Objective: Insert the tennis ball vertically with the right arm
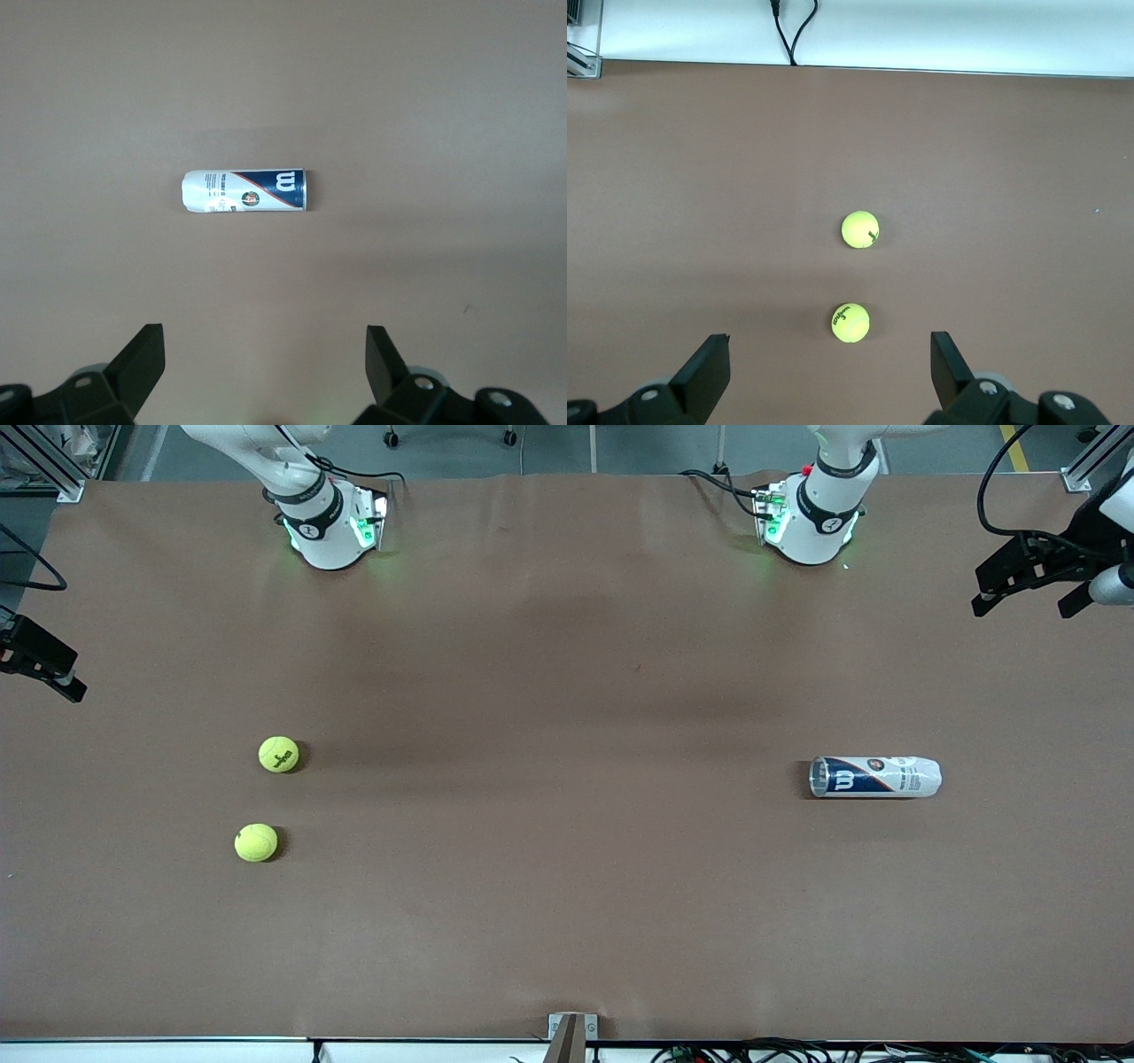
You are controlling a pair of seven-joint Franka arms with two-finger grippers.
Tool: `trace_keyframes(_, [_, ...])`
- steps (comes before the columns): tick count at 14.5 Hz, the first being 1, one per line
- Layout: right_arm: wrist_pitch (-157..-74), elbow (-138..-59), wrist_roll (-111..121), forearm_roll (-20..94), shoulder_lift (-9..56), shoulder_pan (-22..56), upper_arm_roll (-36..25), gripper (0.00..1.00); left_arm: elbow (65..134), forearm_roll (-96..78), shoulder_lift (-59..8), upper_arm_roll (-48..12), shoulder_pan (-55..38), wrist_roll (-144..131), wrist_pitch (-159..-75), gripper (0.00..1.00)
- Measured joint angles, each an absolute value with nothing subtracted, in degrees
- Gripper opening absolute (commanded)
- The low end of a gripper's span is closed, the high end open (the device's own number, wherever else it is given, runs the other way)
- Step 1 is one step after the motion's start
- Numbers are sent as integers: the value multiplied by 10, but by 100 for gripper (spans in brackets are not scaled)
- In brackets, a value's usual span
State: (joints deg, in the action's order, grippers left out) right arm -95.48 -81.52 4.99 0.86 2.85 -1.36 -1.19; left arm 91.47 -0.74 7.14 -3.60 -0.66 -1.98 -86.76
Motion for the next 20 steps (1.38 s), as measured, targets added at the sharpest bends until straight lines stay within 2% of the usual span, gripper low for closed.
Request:
trace_keyframes(11, [-955, -815, 50, 9, 28, -14, -12, 100, 923, 8, 44, -36, -1, -56, -868, 100])
trace_keyframes(17, [-955, -815, 50, 9, 28, -14, -12, 100, 951, 11, 28, -30, 96, -148, -872, 100])
trace_keyframes(20, [-955, -815, 50, 9, 28, -14, -12, 100, 971, 24, 21, -29, 103, -210, -895, 100])
